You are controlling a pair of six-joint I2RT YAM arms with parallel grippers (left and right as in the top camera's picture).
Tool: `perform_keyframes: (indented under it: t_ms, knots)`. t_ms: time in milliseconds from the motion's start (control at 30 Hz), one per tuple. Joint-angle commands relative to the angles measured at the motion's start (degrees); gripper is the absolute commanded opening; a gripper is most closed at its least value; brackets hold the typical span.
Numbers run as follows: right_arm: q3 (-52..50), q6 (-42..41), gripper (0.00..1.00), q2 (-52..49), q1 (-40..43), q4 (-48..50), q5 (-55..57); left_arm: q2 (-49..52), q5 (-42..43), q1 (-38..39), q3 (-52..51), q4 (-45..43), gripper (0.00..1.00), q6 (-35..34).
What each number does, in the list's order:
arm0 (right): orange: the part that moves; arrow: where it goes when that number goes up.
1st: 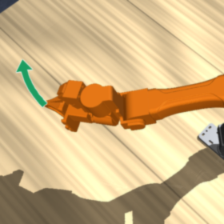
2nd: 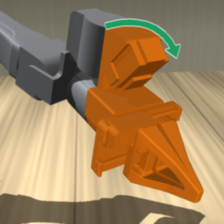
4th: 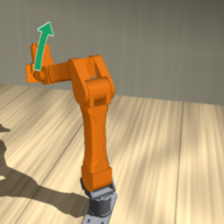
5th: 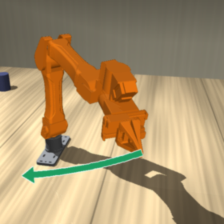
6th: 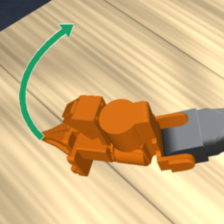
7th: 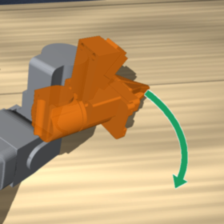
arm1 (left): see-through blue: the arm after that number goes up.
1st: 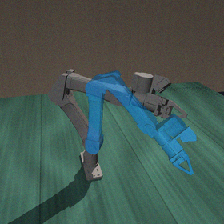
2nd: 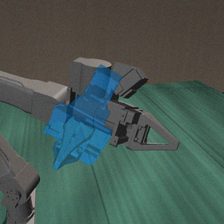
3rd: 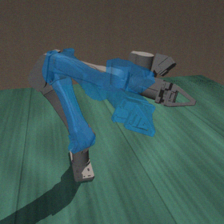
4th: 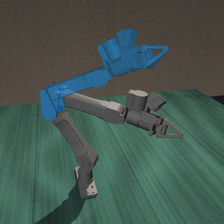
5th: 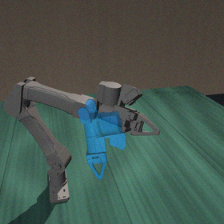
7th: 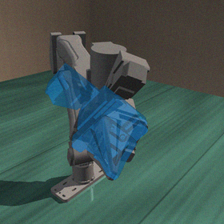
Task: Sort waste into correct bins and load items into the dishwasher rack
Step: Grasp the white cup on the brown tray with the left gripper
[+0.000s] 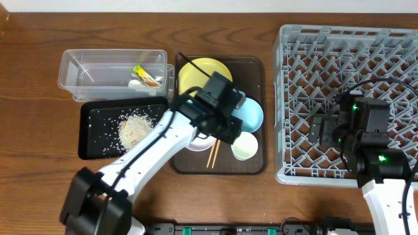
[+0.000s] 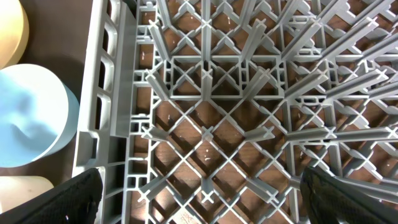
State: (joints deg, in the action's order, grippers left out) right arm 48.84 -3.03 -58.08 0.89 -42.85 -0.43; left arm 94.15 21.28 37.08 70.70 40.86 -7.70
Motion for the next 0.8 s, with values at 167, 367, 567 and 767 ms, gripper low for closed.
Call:
perform_keyframes:
  t_ms: [167,367,567,767]
  knots:
    - [1.1,-0.8,0.99,0.0,-0.5,-0.3,-0.3,7.0,-1.2,2.3,-1.2,0.2,0.44,-1.9]
    - [1.1,-0.8,0.99,0.0,-0.5,-0.3,-0.3,8.1,-1.3,2.2,-1.1,0.2,0.19,-2.5]
    - [1.1,-0.8,0.99,0.0,-0.5,0.6,-0.3,5.7,-1.4,0.2,-0.4,3.3,0.06,-2.5]
    - [1.1,-0.8,0.99,0.0,-0.5,6.8,-1.0,-1.4,7.1,-7.3,0.5,4.0,0.06,-2.5]
